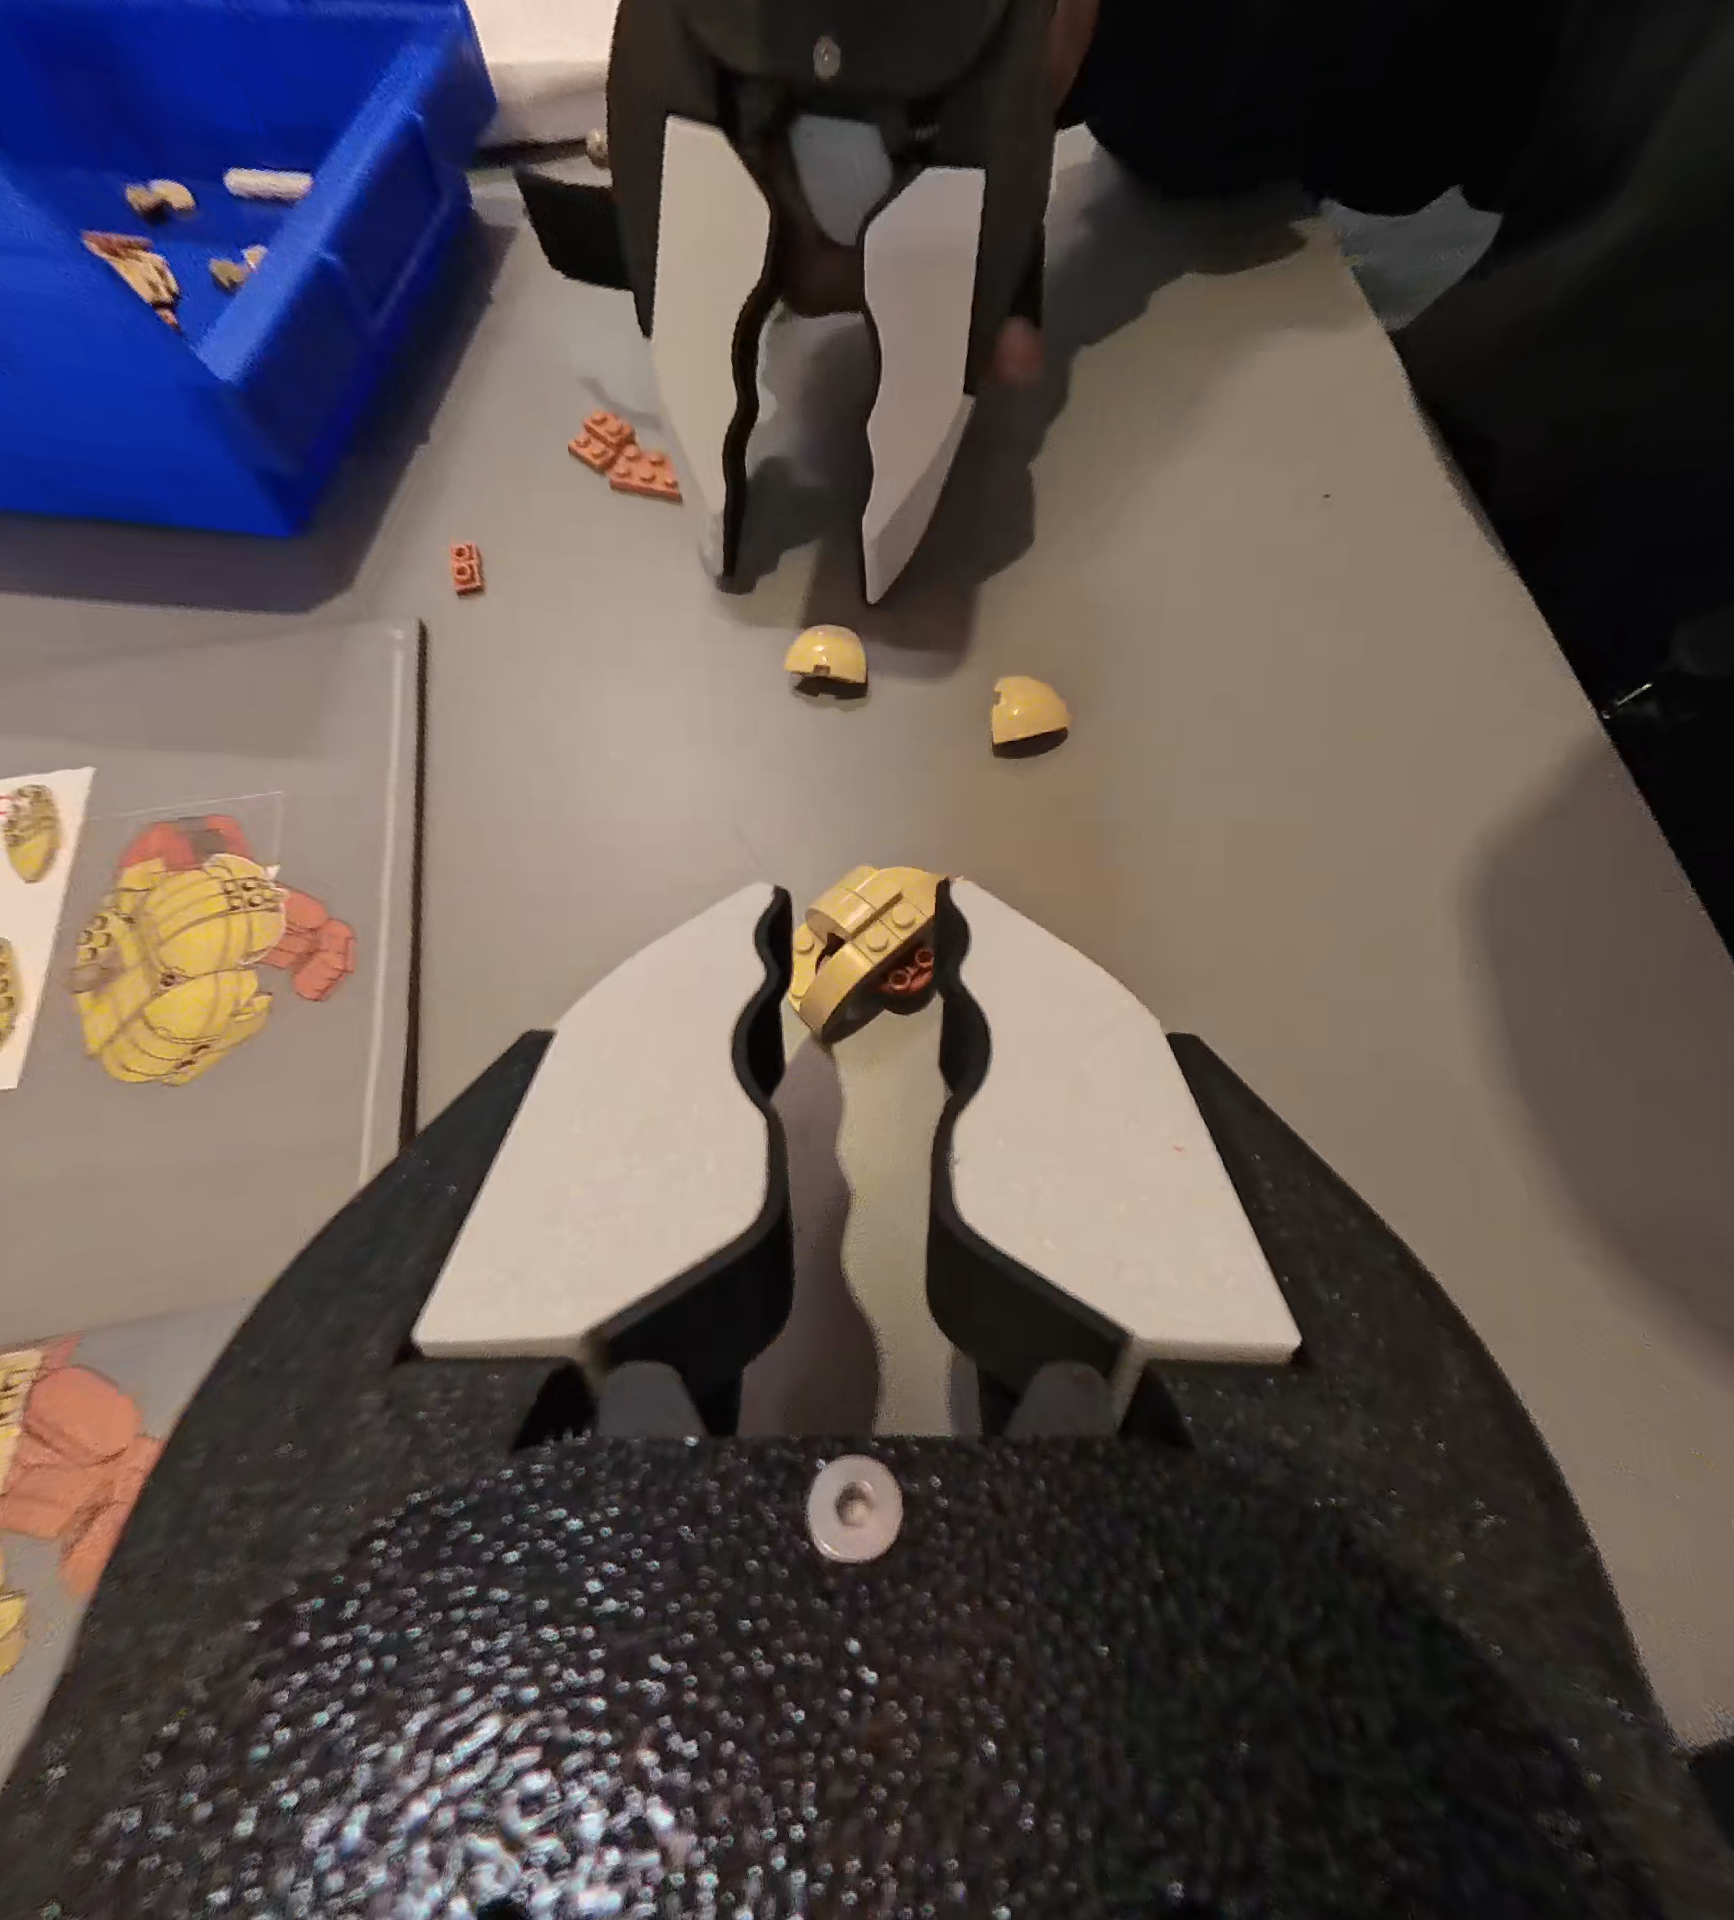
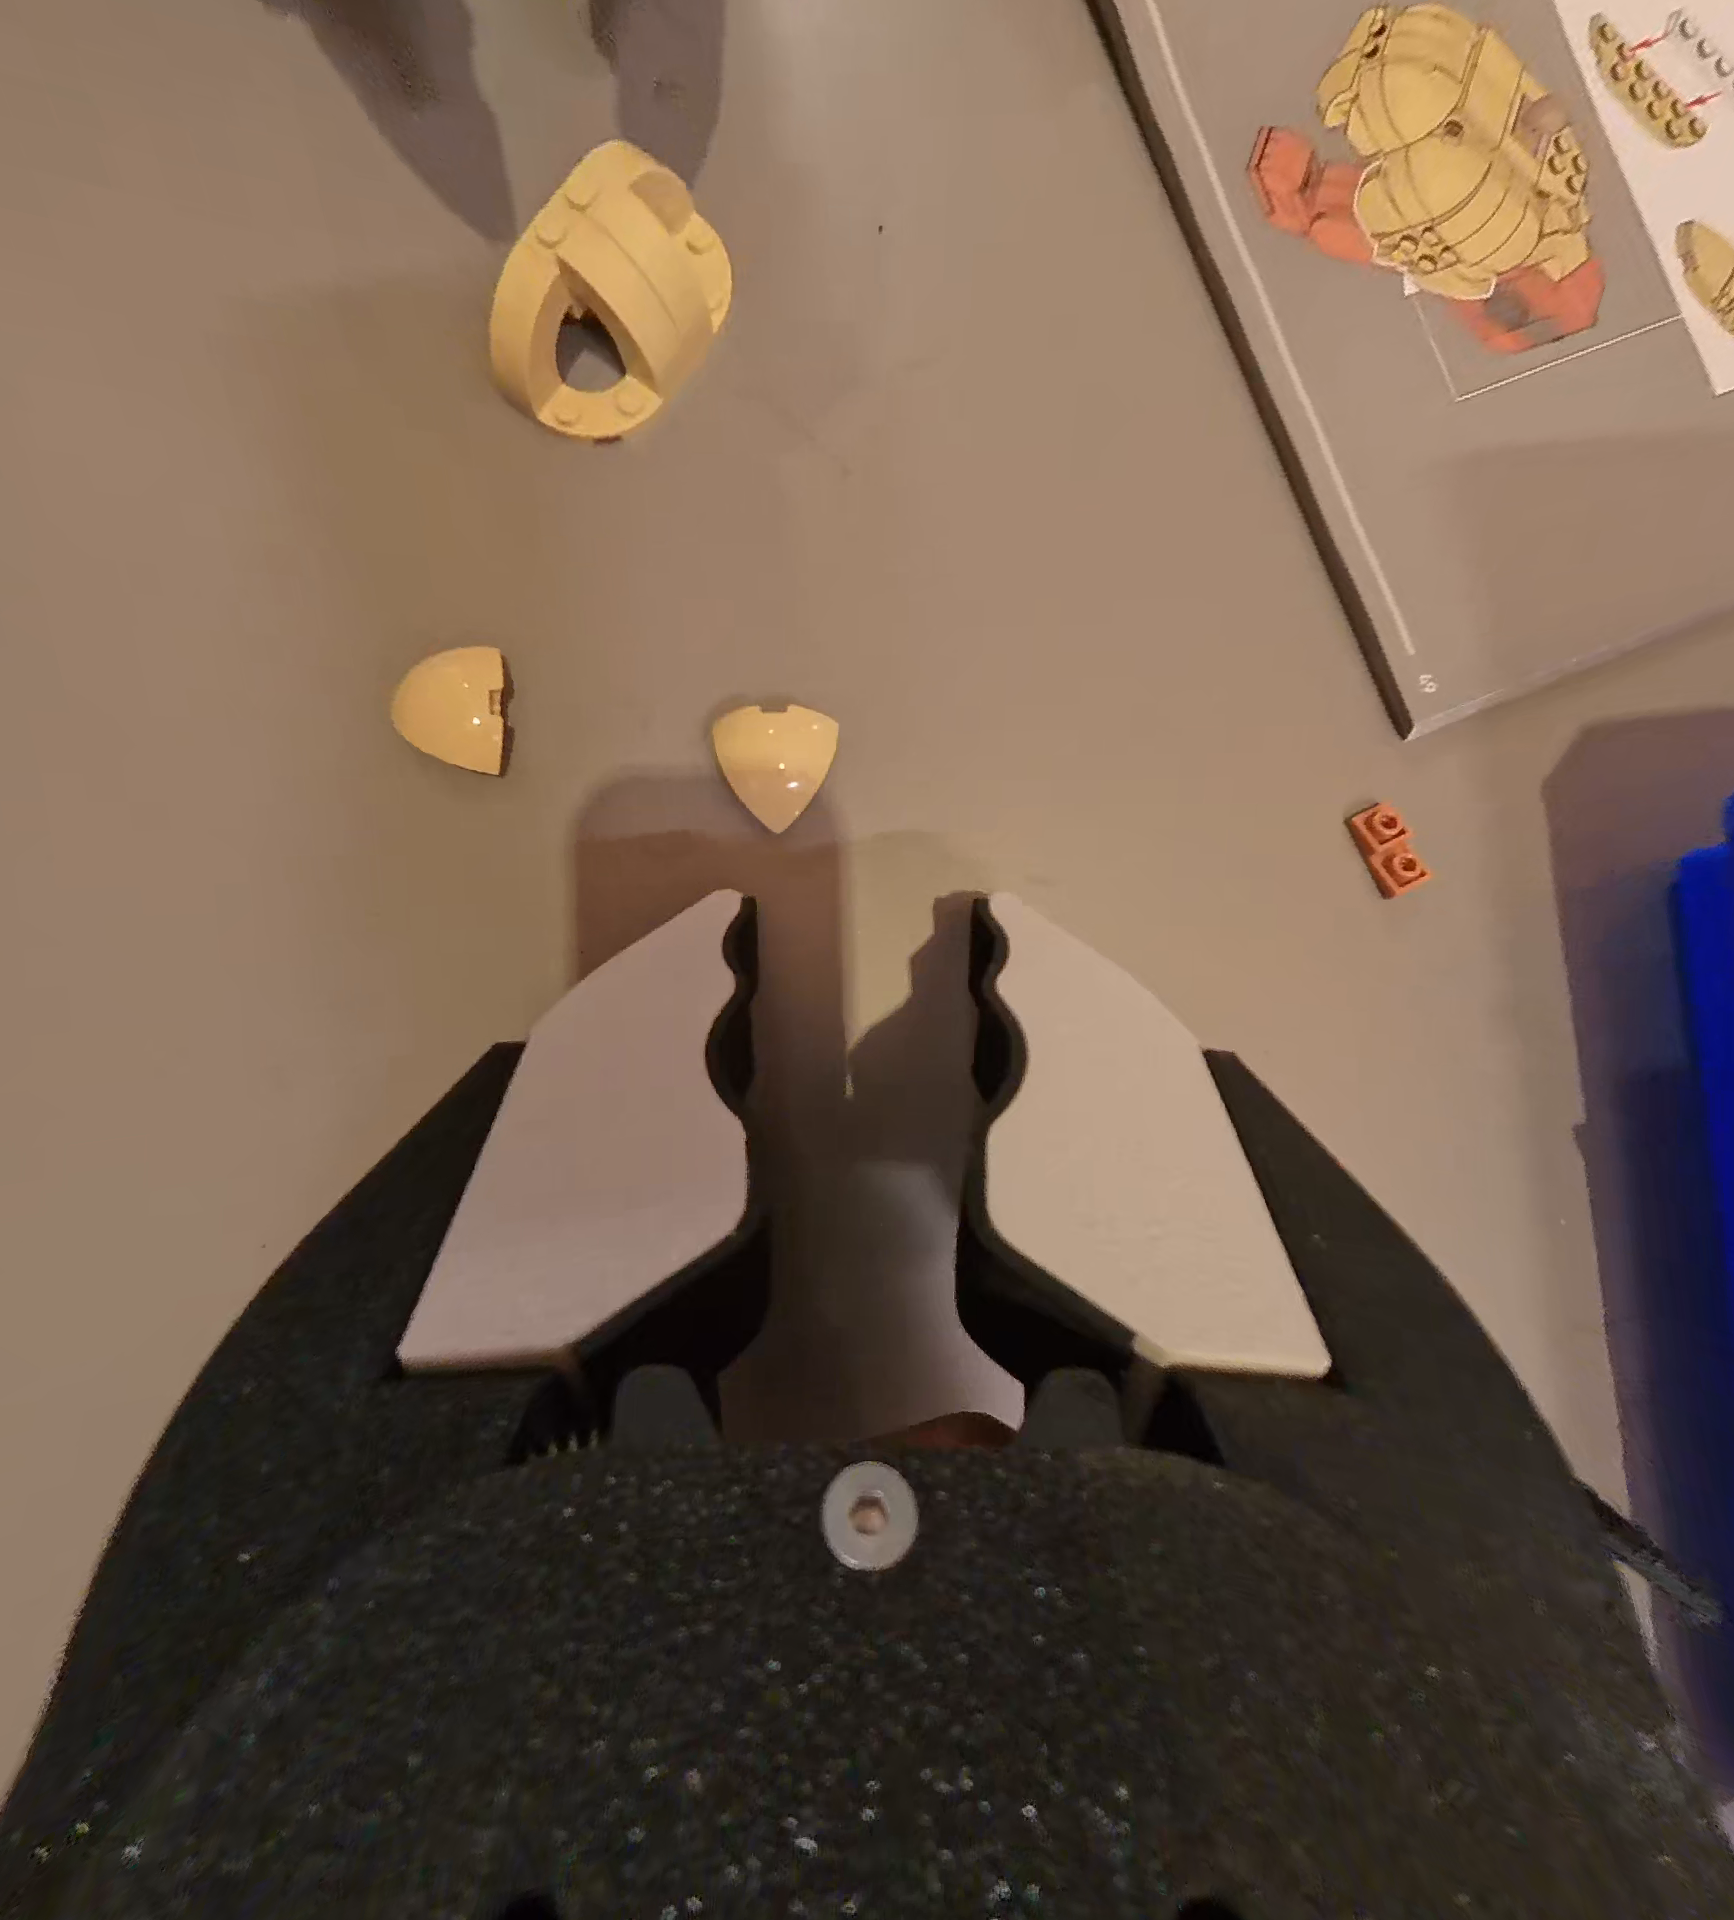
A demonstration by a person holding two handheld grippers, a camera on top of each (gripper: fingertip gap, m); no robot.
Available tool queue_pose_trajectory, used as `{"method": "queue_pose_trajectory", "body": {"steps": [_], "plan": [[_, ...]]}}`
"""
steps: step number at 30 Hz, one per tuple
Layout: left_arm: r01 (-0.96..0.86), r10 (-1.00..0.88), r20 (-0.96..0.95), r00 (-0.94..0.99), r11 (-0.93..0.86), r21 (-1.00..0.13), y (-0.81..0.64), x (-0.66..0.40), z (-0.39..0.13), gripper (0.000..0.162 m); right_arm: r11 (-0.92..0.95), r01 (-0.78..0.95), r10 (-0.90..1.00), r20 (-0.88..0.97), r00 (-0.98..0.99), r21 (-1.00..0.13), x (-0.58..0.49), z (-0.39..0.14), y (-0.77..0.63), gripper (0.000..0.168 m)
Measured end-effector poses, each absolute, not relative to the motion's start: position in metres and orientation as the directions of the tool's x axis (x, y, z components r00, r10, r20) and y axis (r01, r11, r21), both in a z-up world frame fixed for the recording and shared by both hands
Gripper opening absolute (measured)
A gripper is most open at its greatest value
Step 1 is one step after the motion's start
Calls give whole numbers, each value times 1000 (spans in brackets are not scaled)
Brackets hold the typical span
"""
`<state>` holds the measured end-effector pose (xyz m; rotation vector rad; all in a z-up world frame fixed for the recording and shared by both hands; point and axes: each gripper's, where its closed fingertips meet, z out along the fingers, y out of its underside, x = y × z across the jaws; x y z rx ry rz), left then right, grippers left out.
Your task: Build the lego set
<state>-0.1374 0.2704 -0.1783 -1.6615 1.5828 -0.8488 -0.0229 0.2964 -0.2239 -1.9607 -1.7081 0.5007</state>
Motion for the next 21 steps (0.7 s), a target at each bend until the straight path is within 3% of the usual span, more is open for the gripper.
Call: {"method": "queue_pose_trajectory", "body": {"steps": [12, 21], "plan": [[-699, -999, 8, 54, -43, -714, 269, -133, -214, 36, -82, 795, 983, 83, 164, -601, -29, -222, 299, 39], [-728, -996, -80, 39, 27, -685, 274, -133, -220, 29, -79, 785, 981, 92, 171, -615, -33, -221, 300, 39]]}}
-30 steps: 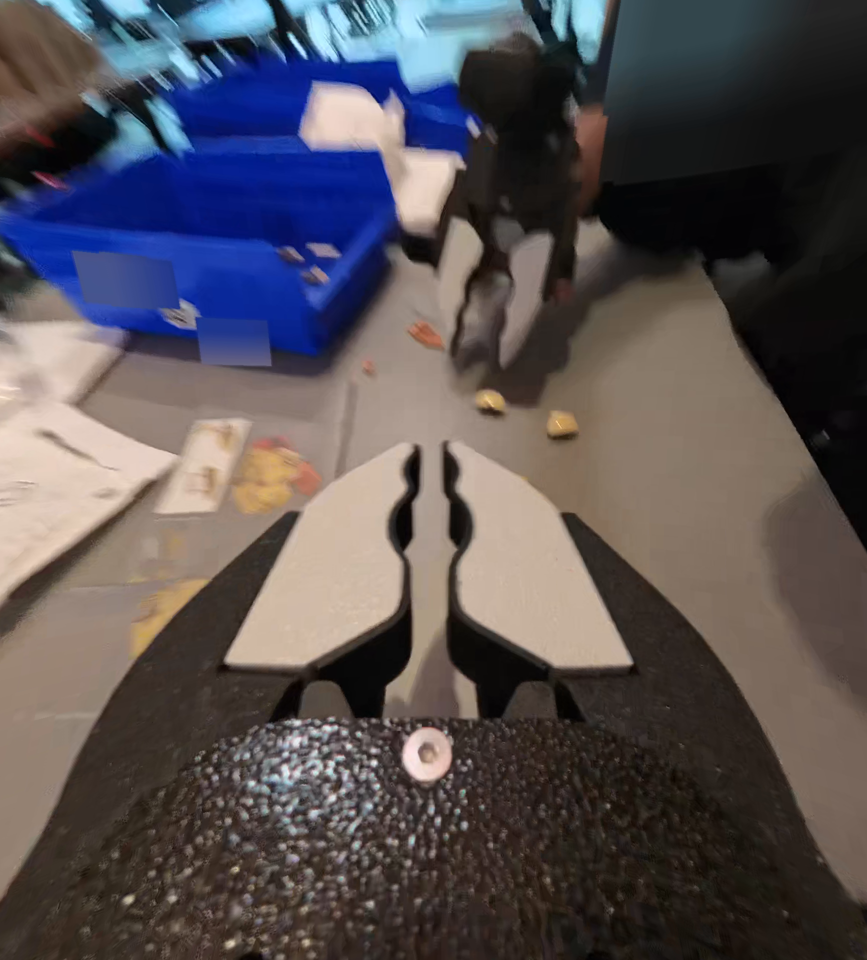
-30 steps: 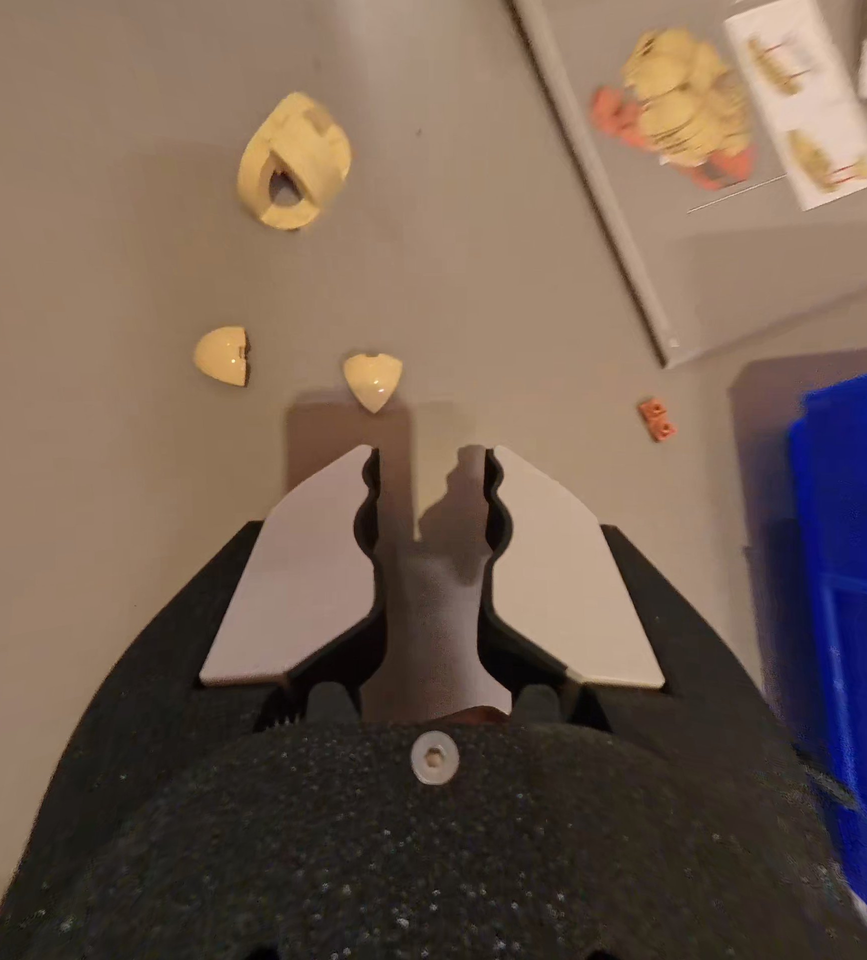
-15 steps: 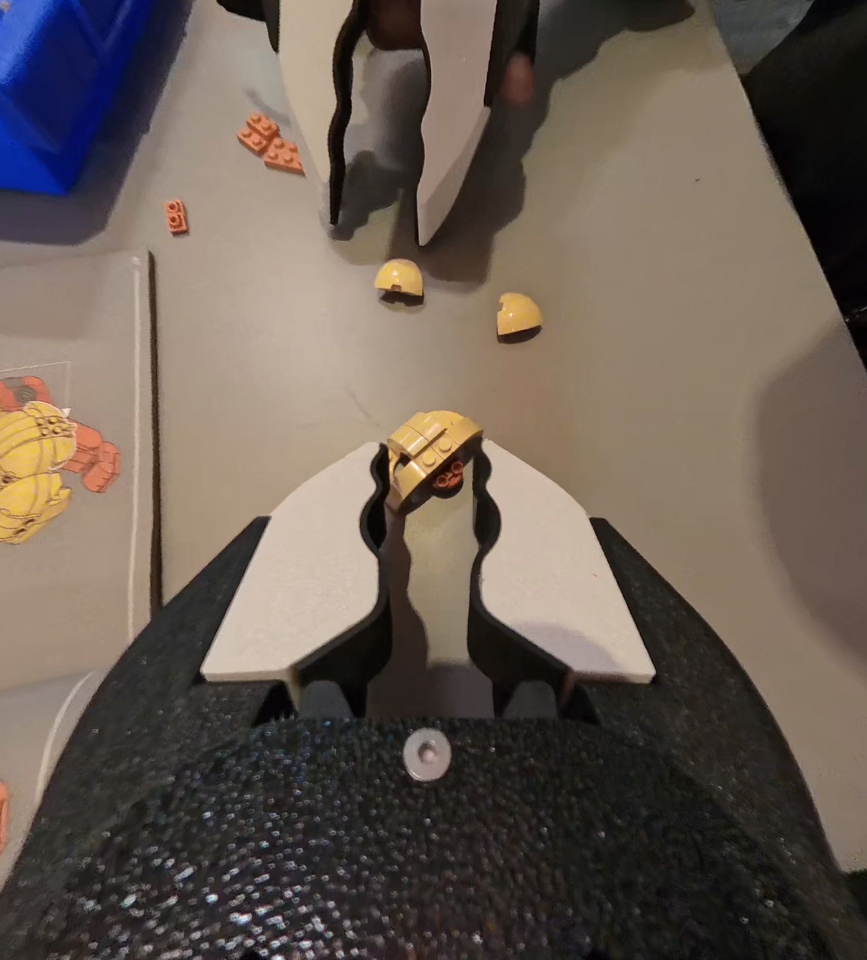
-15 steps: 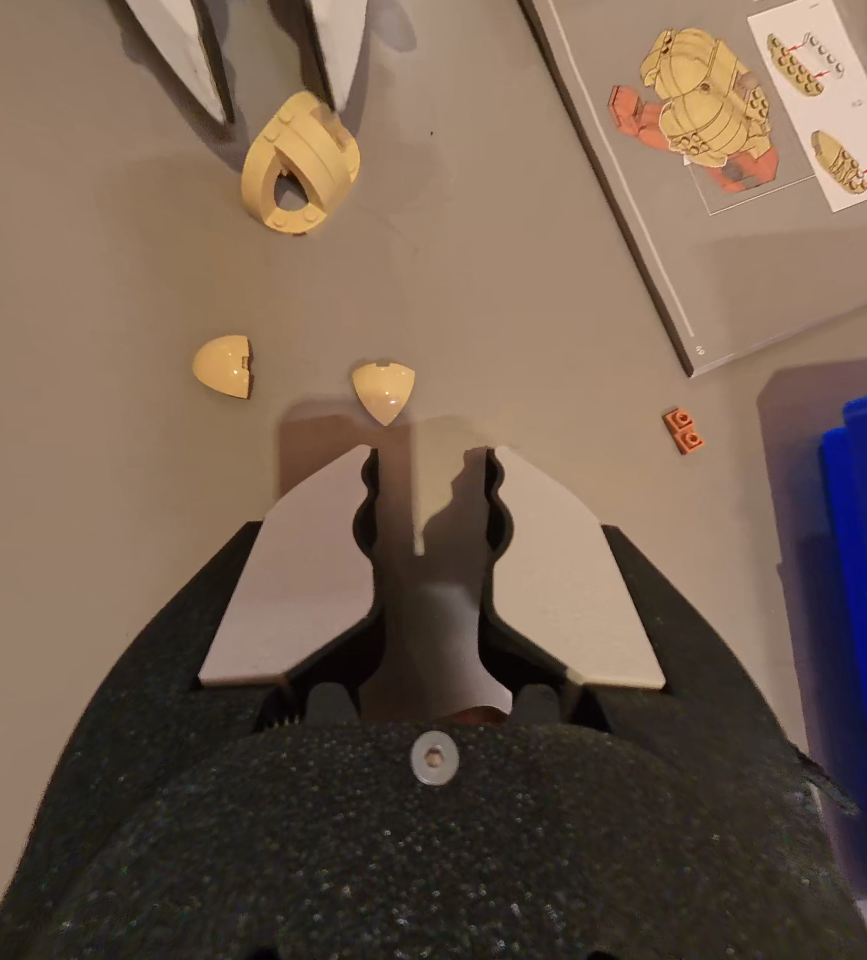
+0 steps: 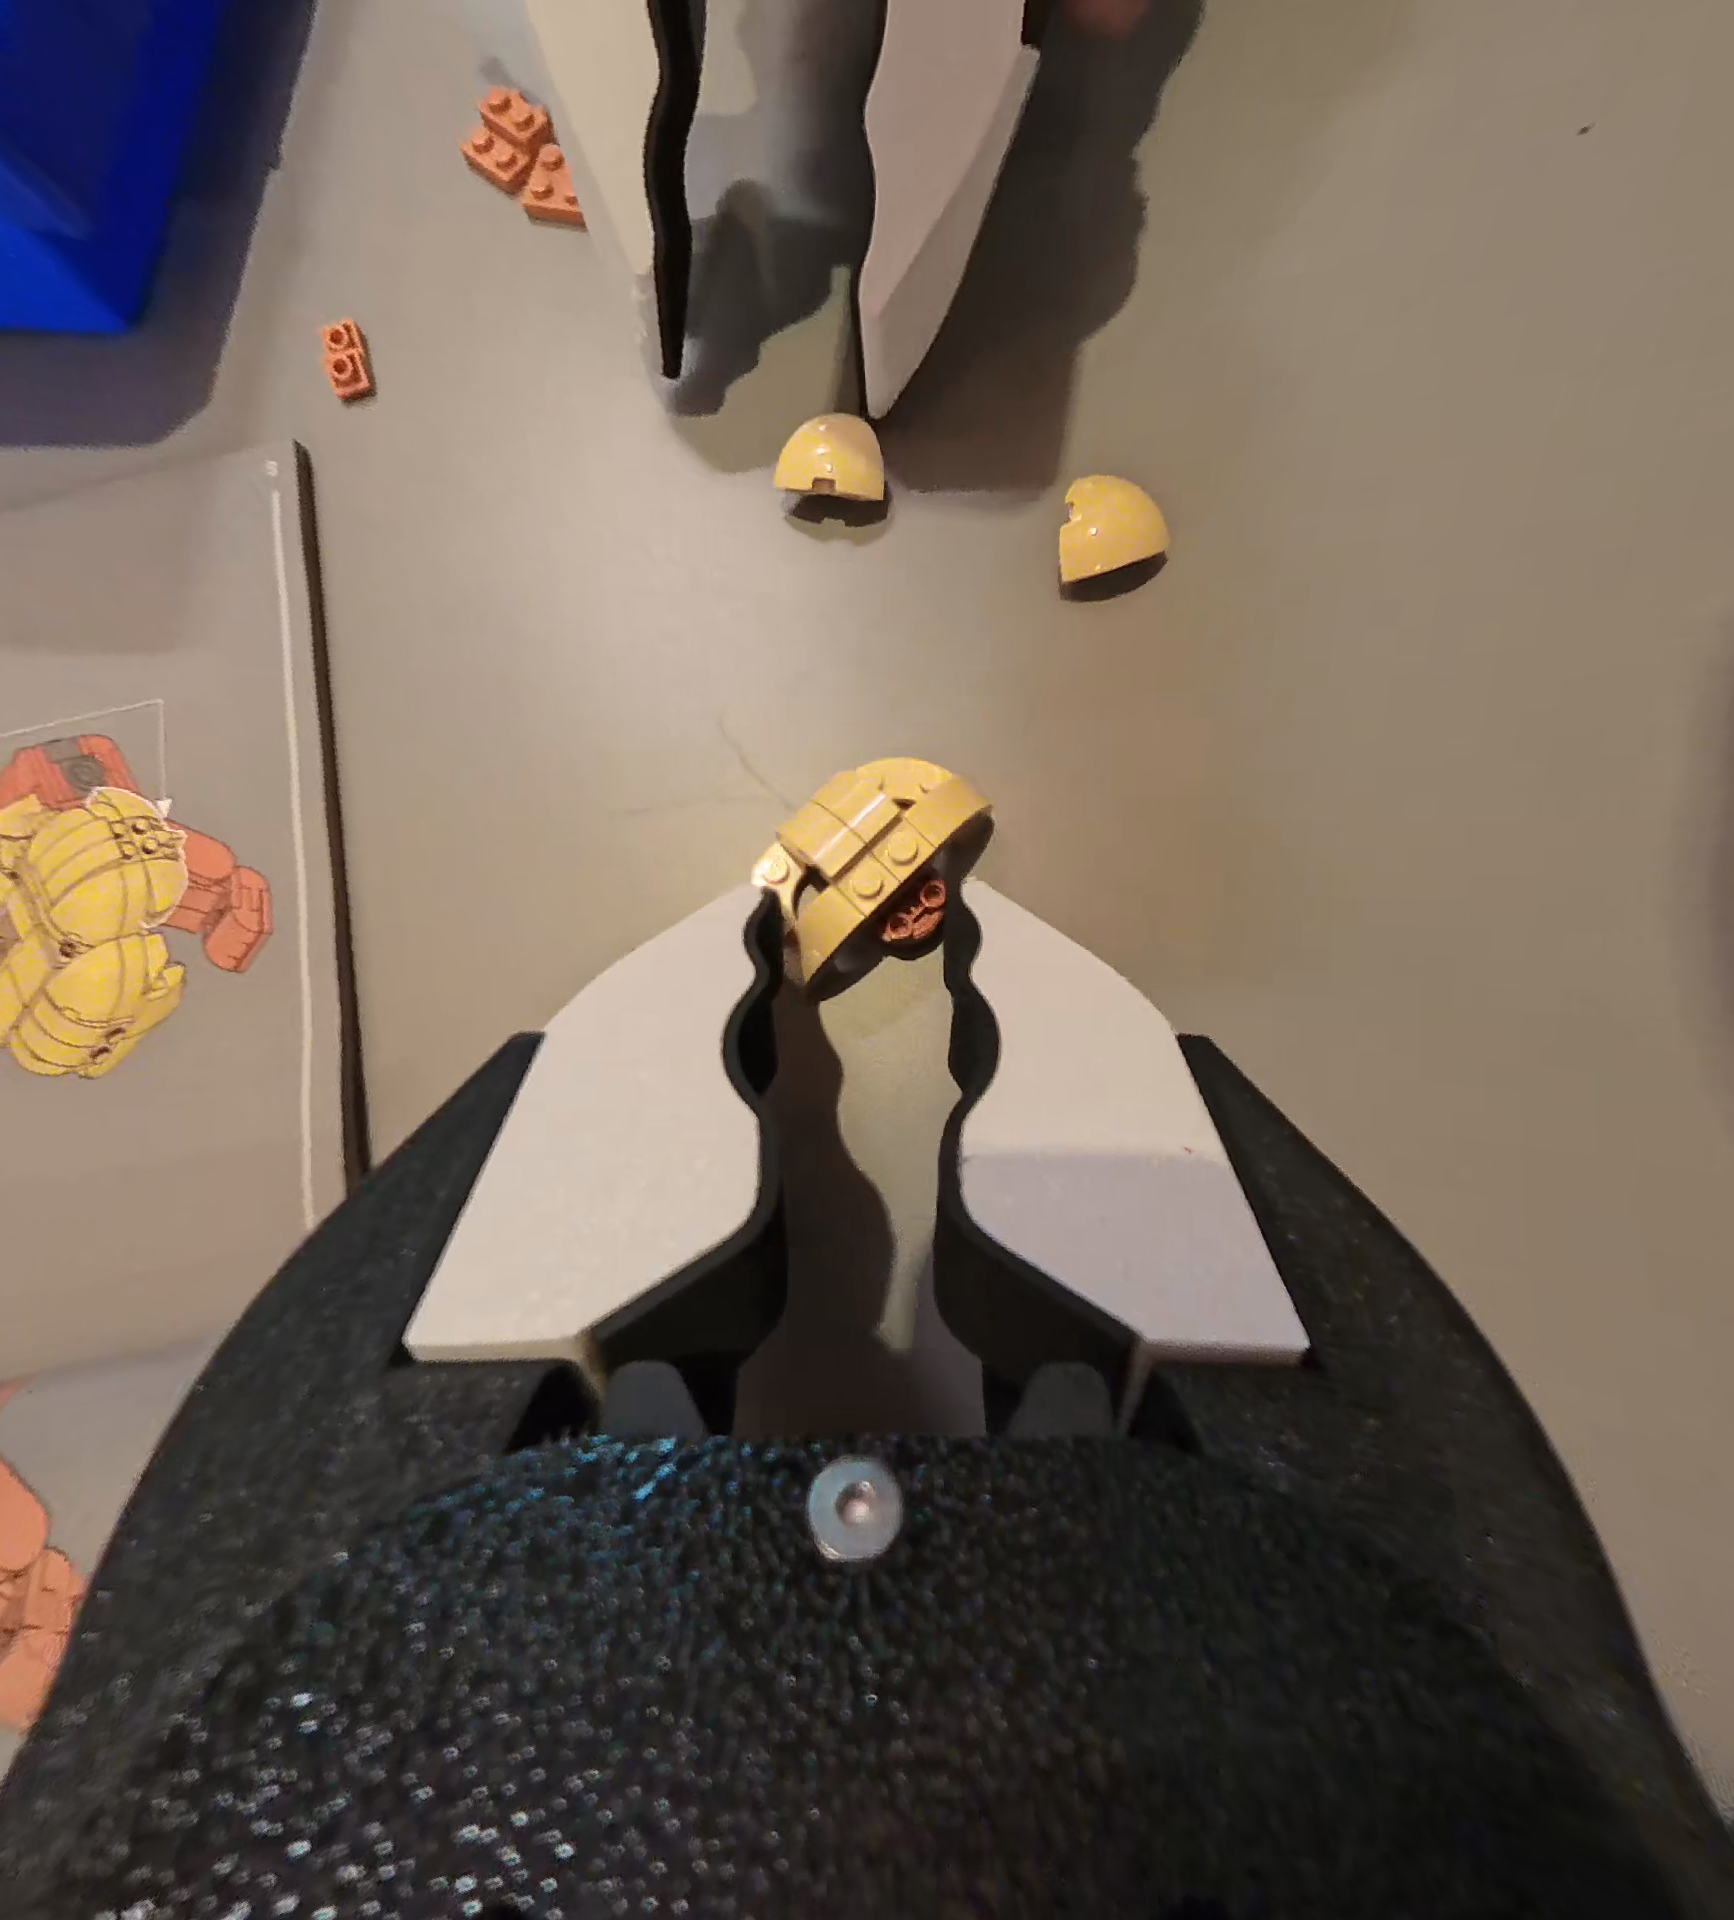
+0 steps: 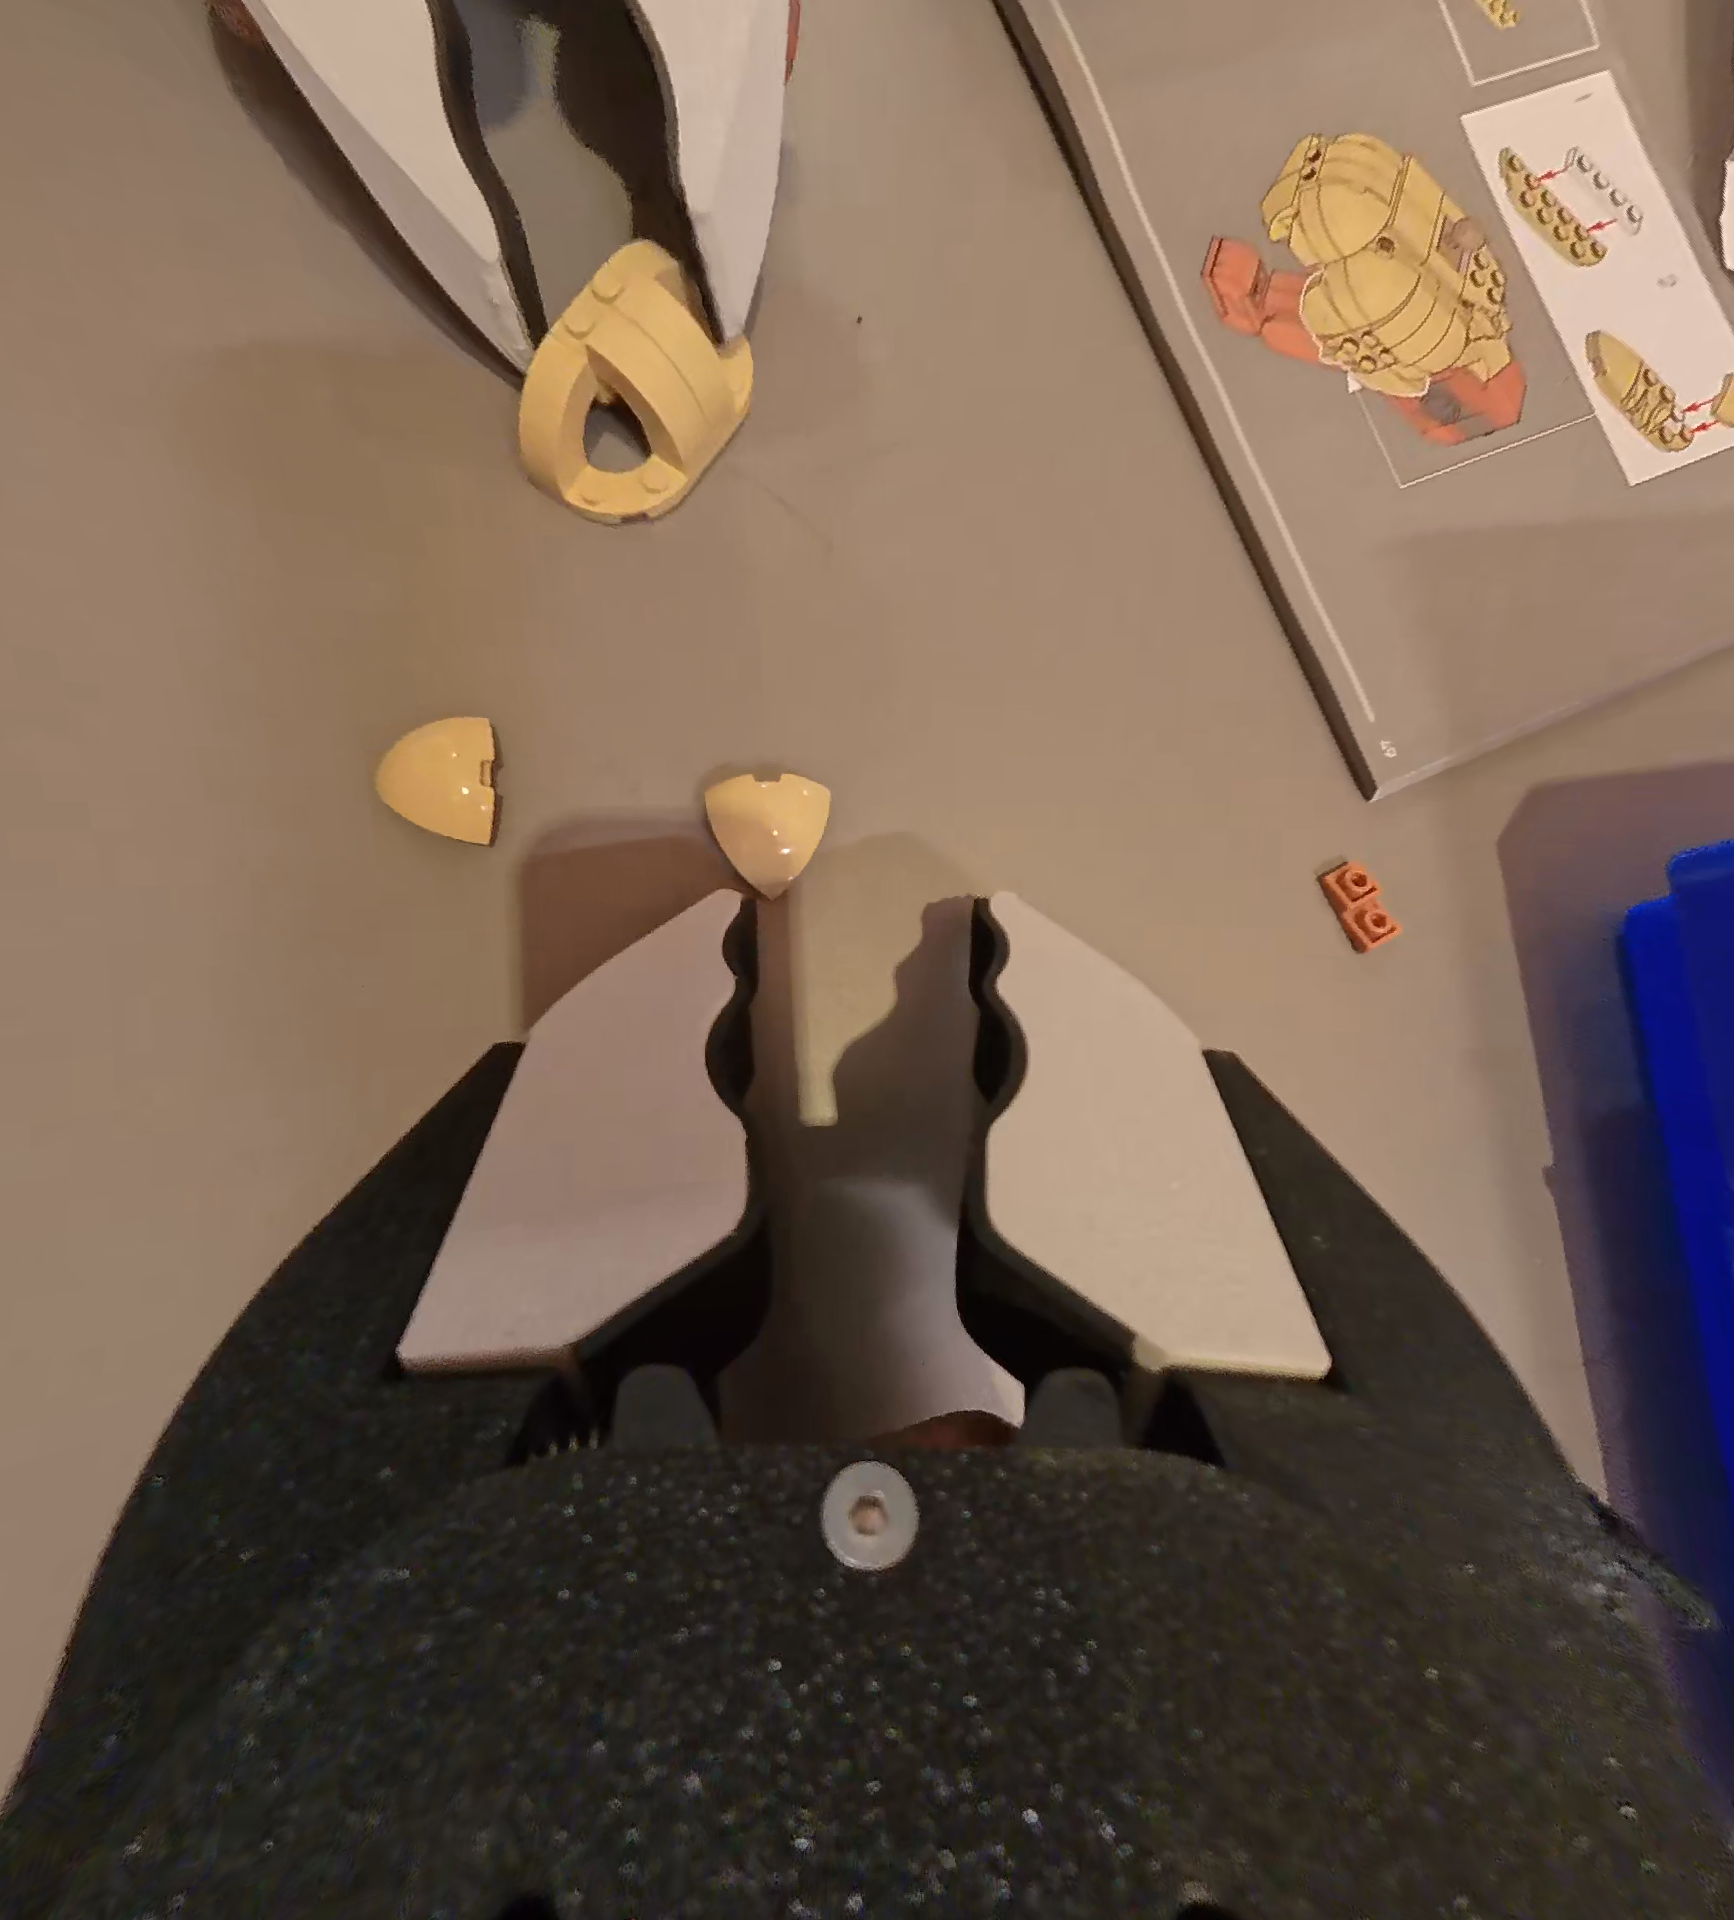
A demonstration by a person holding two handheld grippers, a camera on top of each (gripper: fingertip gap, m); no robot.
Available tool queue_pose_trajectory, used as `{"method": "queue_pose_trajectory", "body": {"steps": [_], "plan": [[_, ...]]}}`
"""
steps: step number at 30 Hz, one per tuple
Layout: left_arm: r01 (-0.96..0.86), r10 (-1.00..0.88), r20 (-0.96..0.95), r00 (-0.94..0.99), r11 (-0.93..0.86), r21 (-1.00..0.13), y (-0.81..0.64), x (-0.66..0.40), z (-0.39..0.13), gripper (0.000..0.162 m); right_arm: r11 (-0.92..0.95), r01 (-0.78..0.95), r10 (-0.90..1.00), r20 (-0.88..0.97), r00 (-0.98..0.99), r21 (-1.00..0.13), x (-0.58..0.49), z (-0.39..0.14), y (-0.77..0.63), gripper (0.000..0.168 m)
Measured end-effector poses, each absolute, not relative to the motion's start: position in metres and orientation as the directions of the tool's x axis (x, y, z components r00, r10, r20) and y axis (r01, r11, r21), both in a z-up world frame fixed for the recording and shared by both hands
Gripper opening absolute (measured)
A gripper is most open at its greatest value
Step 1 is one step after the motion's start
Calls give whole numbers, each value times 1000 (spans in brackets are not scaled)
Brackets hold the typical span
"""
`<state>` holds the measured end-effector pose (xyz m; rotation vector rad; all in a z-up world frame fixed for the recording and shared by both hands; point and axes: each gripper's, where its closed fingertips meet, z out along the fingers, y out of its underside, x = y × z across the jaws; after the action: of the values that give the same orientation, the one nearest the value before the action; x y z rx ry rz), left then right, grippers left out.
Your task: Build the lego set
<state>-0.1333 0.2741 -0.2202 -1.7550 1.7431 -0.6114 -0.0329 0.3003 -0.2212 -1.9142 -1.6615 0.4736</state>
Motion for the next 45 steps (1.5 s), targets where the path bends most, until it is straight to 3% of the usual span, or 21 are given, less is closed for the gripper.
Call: {"method": "queue_pose_trajectory", "body": {"steps": [14, 18, 27, 34, 39, 45], "plan": [[-703, -965, -247, 87, 116, -702, 289, -116, -209, 28, -55, 777, 986, 86, 139, -627, -46, -223, 292, 31], [-700, -965, -245, 96, 110, -706, 291, -114, -211, 28, -49, 777, 988, 83, 129, -627, -48, -223, 289, 19], [-632, -971, -205, 122, 83, -770, 293, -111, -204, 28, -116, 727, 987, 6, 163, -677, -51, -217, 291, 18], [-508, -967, -205, 151, 102, -855, 293, -101, -181, 28, -384, 396, 923, -357, 142, -834, -67, -167, 291, 19], [-353, -951, -220, 218, 133, -926, 297, -95, -150, 28, -583, 92, 807, -588, -51, -807, -64, -116, 295, 18], [-250, -923, -261, 282, 192, -949, 298, -94, -127, 28, -631, -32, 767, -617, -176, -775, -60, -94, 294, 18]]}}
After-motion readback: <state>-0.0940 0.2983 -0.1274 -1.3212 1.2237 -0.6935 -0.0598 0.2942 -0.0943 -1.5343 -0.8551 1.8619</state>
